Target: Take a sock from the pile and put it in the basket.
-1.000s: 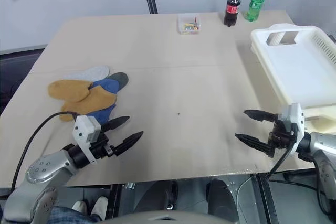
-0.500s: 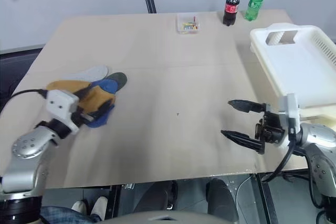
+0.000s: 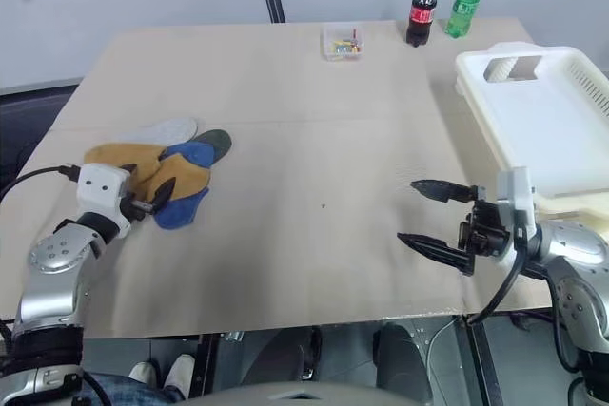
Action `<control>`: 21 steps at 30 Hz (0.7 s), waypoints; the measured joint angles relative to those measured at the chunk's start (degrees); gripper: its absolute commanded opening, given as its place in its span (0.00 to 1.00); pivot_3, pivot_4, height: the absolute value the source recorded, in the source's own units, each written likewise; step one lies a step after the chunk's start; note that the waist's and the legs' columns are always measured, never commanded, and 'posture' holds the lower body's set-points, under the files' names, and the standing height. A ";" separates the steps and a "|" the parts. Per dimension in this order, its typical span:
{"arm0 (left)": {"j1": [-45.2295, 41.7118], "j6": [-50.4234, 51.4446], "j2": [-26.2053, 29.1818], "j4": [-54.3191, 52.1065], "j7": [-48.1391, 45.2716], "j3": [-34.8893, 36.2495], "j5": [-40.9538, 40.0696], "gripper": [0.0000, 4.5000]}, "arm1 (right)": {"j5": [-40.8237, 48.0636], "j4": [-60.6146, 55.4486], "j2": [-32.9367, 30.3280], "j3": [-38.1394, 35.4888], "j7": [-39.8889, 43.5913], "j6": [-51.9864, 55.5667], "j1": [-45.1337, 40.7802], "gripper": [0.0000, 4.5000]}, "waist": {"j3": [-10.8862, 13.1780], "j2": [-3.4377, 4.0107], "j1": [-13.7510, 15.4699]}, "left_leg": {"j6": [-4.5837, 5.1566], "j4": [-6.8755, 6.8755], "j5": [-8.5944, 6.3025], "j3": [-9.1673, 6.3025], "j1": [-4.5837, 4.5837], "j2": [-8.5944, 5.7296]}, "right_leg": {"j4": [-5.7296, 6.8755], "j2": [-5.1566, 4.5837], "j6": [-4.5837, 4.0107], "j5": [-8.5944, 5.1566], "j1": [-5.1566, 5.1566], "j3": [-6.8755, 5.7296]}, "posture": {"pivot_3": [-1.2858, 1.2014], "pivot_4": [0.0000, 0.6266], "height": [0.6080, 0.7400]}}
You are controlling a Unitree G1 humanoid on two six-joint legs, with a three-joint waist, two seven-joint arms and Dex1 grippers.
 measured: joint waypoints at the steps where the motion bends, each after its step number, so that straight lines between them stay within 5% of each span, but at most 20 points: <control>1: -0.22 -0.70 0.39 0.86 0.01 0.03 0.05 0.87 | -0.15 0.01 -0.13 -0.02 0.02 -0.02 0.17 1.00 | 0.00 0.00 -0.13 | 0.00 0.00 0.00 0.02 0.01 0.00 | 0.00 -0.01 0.00 0.00 -0.01 0.03 | 0.52 0.24 1.00; 5: -0.79 -2.21 0.62 2.94 0.45 0.08 0.02 0.65 | -1.31 0.00 -0.93 -0.04 0.22 -0.52 2.14 1.00 | -0.01 -0.01 -0.13 | 0.01 0.00 -0.01 0.03 0.01 0.01 | 0.02 -0.02 0.00 0.00 -0.02 0.05 | 0.52 0.24 1.00; 11: -0.37 -2.96 0.76 3.58 0.60 0.09 0.02 0.02 | -1.71 0.01 -0.92 -0.03 0.54 -0.79 2.77 1.00 | -0.01 -0.01 -0.14 | 0.02 0.00 -0.01 0.04 0.02 0.02 | 0.03 -0.02 0.00 0.00 -0.02 0.06 | 0.52 0.24 1.00; 17: 0.69 -1.79 0.29 0.75 -0.18 0.08 -1.39 0.01 | -2.45 0.23 -0.90 -0.02 1.05 -1.15 2.76 1.00 | -0.01 -0.02 -0.14 | 0.02 0.00 -0.01 0.05 0.01 0.03 | 0.02 -0.03 0.00 0.00 -0.01 0.06 | 0.52 0.24 1.00; 21: 4.19 6.31 -1.34 -13.27 -5.76 -0.80 -10.87 0.01 | -2.68 0.62 -0.83 0.00 1.17 -1.28 2.69 1.00 | -0.01 -0.02 -0.10 | 0.01 0.01 -0.01 0.04 -0.04 0.04 | 0.00 -0.16 0.00 0.00 -0.03 0.05 | 0.52 0.24 1.00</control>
